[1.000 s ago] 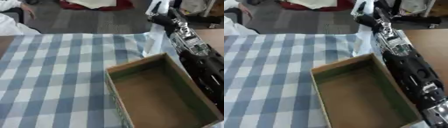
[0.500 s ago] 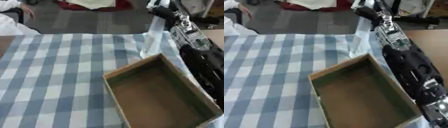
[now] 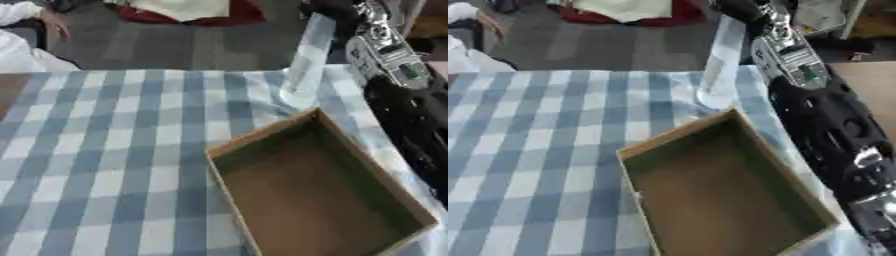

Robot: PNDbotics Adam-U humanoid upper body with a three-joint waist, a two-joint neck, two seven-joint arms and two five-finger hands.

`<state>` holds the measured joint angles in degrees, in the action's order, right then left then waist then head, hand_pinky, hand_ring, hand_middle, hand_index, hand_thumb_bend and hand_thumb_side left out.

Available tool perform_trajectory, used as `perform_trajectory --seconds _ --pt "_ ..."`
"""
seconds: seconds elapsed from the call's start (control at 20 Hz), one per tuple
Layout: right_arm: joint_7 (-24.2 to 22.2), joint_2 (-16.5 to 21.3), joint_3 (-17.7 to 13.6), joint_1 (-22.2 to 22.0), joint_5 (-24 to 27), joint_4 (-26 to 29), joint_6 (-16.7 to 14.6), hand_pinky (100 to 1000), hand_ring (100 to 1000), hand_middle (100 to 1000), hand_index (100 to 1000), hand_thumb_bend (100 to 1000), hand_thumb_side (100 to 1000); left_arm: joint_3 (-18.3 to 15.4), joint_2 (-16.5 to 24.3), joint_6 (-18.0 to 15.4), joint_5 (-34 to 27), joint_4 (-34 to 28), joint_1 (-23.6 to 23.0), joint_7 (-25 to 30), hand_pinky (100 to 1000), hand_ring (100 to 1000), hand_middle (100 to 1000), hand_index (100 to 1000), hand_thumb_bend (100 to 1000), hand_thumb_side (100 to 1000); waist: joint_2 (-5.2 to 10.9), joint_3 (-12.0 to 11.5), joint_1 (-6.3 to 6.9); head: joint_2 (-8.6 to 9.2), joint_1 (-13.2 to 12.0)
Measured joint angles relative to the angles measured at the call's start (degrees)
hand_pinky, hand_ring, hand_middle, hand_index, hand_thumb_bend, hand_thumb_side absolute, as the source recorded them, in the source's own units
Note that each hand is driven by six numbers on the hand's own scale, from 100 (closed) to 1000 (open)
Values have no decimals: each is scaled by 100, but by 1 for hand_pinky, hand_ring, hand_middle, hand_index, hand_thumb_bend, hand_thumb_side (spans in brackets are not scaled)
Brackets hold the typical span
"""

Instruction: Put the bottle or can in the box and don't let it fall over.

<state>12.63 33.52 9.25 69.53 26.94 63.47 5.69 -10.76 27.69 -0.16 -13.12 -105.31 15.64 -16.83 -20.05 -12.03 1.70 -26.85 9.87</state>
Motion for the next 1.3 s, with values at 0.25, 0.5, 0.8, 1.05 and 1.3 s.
perform_trajectory --seconds 0.25,0.5,0.8,1.05,1.3 --pt "60 43 43 0 182 333 60 975 486 100 116 100 100 -2 8 -2 1 0 -30 -1 1000 844 802 793 419 571 71 39 -3 -87 -15" --pt "148 114 125 0 327 760 155 972 482 100 117 100 100 -3 49 -10 1 0 -41 -9 1000 845 802 793 417 571 103 71 4 -128 -18" --pt "262 208 196 -11 528 1199 312 964 480 100 120 100 100 -3 52 -11 2 1 -78 -7 1000 845 802 794 417 569 169 123 24 -228 -43" --pt "419 357 305 -178 852 1822 497 958 479 100 122 100 100 -3 56 -11 2 5 -107 -8 1000 845 802 794 422 566 269 190 35 -334 -90" --pt "660 571 420 -435 1131 2654 739 953 481 100 125 100 100 -4 100 -11 2 7 -117 -8 1000 845 802 794 424 562 390 279 68 -428 -133"
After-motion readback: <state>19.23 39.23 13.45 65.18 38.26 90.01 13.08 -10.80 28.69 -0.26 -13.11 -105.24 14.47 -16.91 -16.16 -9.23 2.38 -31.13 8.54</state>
